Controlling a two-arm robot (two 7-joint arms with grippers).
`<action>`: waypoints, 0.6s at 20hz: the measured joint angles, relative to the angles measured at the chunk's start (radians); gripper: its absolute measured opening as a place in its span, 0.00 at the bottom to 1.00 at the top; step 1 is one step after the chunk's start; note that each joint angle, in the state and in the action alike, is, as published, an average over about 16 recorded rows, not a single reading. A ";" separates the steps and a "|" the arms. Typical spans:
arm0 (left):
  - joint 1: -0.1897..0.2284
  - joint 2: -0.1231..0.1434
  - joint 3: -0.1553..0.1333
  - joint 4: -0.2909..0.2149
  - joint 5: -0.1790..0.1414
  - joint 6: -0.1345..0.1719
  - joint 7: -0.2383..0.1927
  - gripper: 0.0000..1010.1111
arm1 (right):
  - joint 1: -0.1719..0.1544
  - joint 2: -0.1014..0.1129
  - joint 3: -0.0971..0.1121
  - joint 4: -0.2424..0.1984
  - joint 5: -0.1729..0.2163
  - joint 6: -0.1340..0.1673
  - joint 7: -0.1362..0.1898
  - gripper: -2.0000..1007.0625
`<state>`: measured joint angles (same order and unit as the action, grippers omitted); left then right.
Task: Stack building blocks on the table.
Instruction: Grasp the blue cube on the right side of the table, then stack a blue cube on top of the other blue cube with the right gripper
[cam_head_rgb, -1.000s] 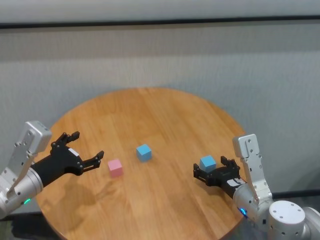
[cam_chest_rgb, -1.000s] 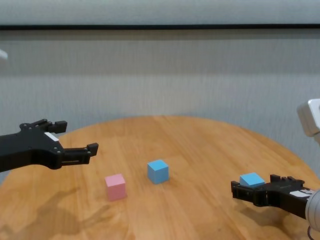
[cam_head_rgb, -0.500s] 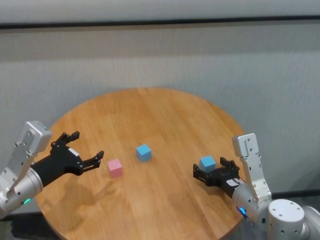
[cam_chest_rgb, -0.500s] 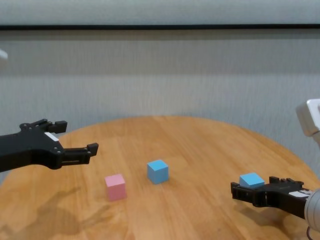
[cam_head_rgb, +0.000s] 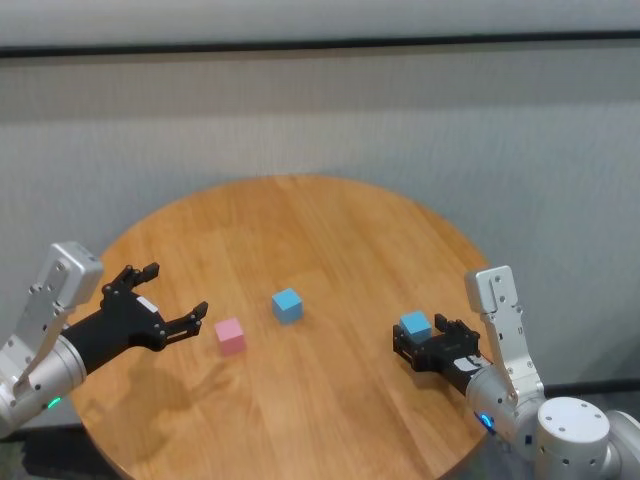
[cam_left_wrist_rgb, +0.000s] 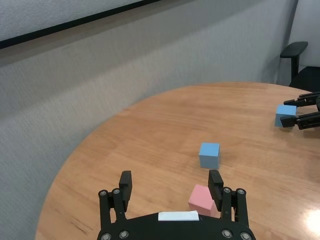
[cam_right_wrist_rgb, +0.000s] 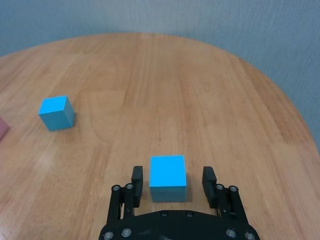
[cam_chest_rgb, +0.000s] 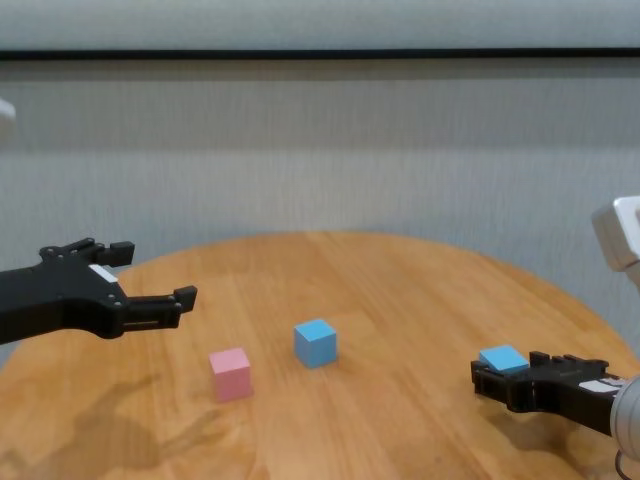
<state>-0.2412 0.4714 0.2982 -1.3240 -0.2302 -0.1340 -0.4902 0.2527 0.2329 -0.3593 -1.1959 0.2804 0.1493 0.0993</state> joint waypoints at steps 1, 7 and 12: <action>0.000 0.000 0.000 0.000 0.000 0.000 0.000 0.99 | -0.001 -0.001 0.002 0.000 -0.002 0.000 0.001 0.71; 0.000 0.000 0.000 0.000 0.000 0.000 0.000 0.99 | -0.004 -0.005 0.011 -0.002 -0.014 0.000 0.010 0.54; 0.000 0.000 0.000 0.000 0.000 0.000 0.000 0.99 | -0.007 -0.007 0.019 -0.004 -0.023 -0.003 0.022 0.43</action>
<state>-0.2412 0.4714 0.2982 -1.3240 -0.2302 -0.1340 -0.4902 0.2452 0.2255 -0.3400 -1.2000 0.2578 0.1465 0.1216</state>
